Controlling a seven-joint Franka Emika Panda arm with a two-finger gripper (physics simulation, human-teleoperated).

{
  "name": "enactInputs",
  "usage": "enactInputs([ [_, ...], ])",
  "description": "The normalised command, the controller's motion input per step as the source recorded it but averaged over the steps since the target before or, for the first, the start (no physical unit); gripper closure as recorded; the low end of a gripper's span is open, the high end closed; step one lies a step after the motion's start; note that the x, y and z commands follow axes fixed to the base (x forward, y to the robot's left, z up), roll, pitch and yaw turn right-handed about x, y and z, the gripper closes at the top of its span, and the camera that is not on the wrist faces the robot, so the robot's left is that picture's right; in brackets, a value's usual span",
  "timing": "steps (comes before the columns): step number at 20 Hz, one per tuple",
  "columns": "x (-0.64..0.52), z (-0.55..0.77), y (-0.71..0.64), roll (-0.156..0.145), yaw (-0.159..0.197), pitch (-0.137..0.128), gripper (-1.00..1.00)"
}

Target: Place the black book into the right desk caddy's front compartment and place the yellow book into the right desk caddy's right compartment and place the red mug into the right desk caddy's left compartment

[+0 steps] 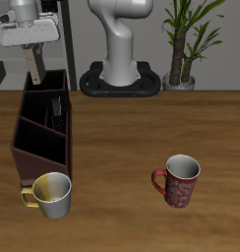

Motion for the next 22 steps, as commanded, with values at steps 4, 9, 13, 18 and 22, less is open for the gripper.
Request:
enactInputs([
  [4,0.14,-0.13,0.24,0.036,-0.023,0.002,1.0],
  [9,0.1,-0.23,0.08,0.006,-0.009,0.019,1.0],
  [13,0.06,-0.19,0.07,0.014,-0.012,0.017,1.0],
  [18,0.02,-0.25,0.06,-0.016,0.006,0.045,1.0],
  [22,0.0,-0.13,0.06,-0.071,0.001,0.032,-1.0],
])
